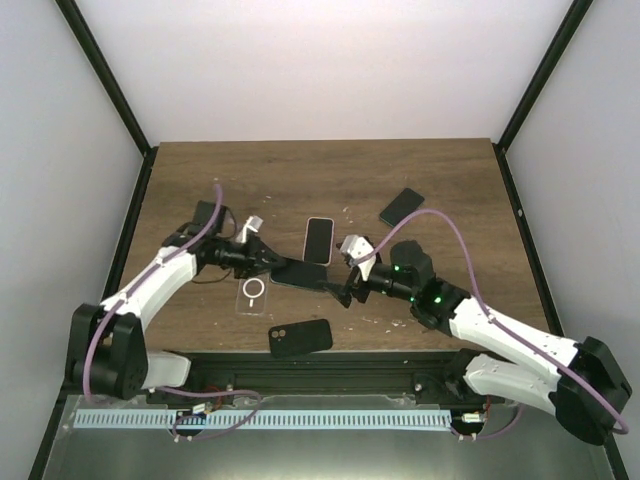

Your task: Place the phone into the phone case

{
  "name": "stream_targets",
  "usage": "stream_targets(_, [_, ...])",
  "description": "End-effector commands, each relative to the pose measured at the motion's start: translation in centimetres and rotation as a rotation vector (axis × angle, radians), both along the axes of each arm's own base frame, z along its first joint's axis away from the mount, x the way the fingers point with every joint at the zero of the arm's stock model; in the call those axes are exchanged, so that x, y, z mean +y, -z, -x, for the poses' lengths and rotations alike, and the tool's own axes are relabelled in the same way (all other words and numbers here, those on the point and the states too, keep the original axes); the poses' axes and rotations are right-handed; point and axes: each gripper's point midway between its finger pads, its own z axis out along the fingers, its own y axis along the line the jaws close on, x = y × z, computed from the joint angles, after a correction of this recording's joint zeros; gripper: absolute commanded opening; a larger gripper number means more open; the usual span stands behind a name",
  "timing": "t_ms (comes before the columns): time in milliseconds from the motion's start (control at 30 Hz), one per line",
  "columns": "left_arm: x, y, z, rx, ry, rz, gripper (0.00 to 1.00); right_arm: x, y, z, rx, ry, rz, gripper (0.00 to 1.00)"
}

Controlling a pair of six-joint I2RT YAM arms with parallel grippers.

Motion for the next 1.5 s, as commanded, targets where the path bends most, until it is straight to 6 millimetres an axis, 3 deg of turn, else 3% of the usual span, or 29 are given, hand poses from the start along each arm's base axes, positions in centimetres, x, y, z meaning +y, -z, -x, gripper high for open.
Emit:
stream_targets(0, [3.5, -2.4, -2.6, -0.099, -0.205, -0.038, 0.01, -0.8, -3.4, -1.2, 0.131, 0.155, -0.201, 1.0])
stream_targets(167, [8.1, -1.9, -3.8, -0.168, -0.427, -0.227, 0.02, -0.8, -3.6, -2.4, 0.347, 0.262, -0.304, 1.0])
stream_targets(367, [12.6, -1.9, -4.2, -0.273, -0.648, -0.395, 0.02, 0.9, -1.6, -4.3, 0.539, 0.345, -0.22, 1.0])
stream_targets(567, [15.2, -0.4, -3.7, -0.291, -0.787, -0.47, 0.01, 1.7, 0.3, -4.9, 0.63, 0.38, -0.161, 1.0])
stream_targets(967, [15.4, 3.0, -3.5, -0.268, -0.861, -0.415, 0.02, 3.4, 3.4, -4.5, 0.793, 0.365, -0.105, 1.0])
stream_targets(1267, [15.5, 5.6, -2.7, -0.202, -0.854, -0.443, 0.12, 3.6, 3.7, -4.8, 0.801, 0.372, -0.096, 1.0])
stream_targets(1467, [15.4, 7.9, -1.0, -0.112, -0.857, -0.447, 0.19, 3.7, 3.8, -4.7, 0.804, 0.369, -0.084, 1.0])
